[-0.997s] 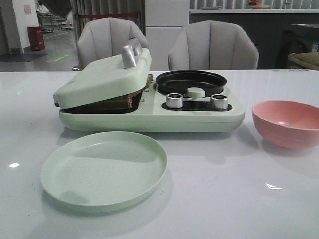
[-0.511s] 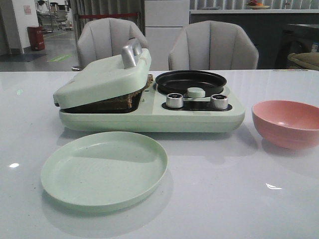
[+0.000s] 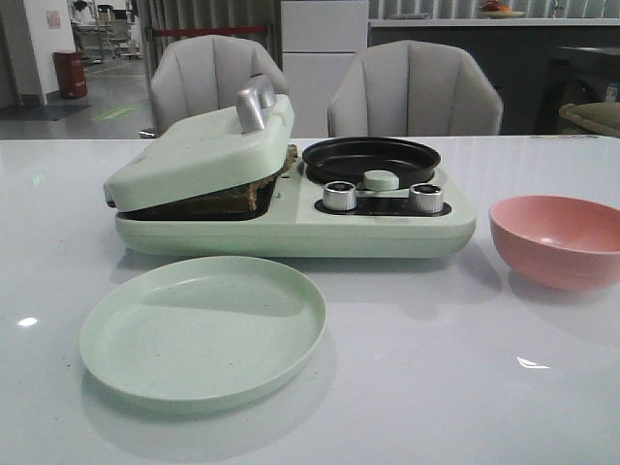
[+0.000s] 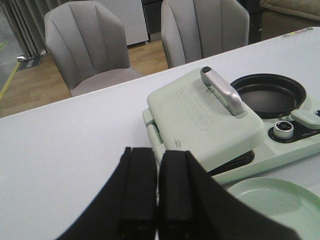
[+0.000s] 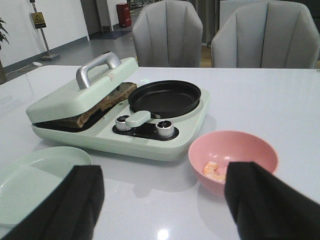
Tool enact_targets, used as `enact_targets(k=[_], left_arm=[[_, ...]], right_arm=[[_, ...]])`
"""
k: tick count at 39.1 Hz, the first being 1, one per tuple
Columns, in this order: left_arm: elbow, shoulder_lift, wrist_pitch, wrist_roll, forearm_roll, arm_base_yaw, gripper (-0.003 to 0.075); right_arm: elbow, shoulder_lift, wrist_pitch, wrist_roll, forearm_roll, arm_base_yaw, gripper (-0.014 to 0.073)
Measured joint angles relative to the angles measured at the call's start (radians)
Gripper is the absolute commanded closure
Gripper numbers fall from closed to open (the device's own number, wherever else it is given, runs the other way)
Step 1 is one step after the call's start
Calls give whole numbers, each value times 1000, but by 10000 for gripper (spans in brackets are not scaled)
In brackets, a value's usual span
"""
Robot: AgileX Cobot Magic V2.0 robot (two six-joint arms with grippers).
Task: Make breakfast with bread and shrimp
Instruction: 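Release the lid and raise the left gripper away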
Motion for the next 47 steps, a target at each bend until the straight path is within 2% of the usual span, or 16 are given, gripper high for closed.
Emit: enact_targets(k=[6,15,22,26,38,47], left_arm=[[70,-124,2,0,-62,0,603],[147,-298,70,0,-76,0,603],[216,-404,83,0,-76,0,603],[240,-425,85,0,-76,0,603],[247,-427,79,0,-76,0,603],[247,-427,79,0,-76,0,605]], right_arm=[[0,0,0,0,0,0,-6],[0,0,-5,0,0,0,-6],[0,0,-113,0,0,0,-6],[-10,9,-119,0,0,0,-6],[-198,267,-56,0,-19,0,-6],[-213,413,-70,0,-19,0,-6]])
